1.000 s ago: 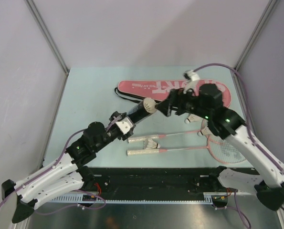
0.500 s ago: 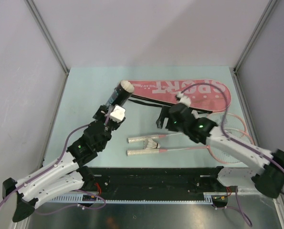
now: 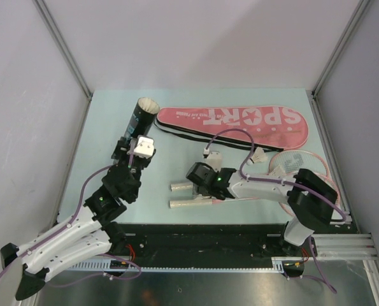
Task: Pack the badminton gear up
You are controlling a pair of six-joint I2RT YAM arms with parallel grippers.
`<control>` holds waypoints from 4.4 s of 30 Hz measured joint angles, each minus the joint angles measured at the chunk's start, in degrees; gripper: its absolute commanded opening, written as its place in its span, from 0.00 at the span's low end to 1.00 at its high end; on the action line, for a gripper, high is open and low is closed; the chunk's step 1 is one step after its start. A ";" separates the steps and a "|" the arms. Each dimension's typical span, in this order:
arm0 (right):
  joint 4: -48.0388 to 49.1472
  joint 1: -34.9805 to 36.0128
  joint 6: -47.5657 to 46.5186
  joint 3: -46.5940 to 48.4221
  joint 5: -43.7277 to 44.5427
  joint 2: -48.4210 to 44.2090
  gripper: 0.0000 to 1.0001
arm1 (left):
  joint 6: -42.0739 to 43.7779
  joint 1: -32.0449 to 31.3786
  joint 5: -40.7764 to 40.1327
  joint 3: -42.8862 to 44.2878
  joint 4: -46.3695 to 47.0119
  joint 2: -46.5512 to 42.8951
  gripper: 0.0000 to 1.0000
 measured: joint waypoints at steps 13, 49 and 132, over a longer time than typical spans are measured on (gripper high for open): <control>-7.74 3.21 -1.92 7.61 9.05 7.39 0.16 | 0.17 0.00 0.24 0.00 0.33 -1.01 0.16; 17.35 -34.10 -14.97 6.47 -53.13 -38.49 0.00 | -3.37 0.00 49.20 -0.57 -7.39 2.69 0.18; -1.97 -56.81 -32.09 -11.65 -10.25 -33.62 0.91 | -2.40 -2.14 39.45 -0.55 -9.07 2.71 0.16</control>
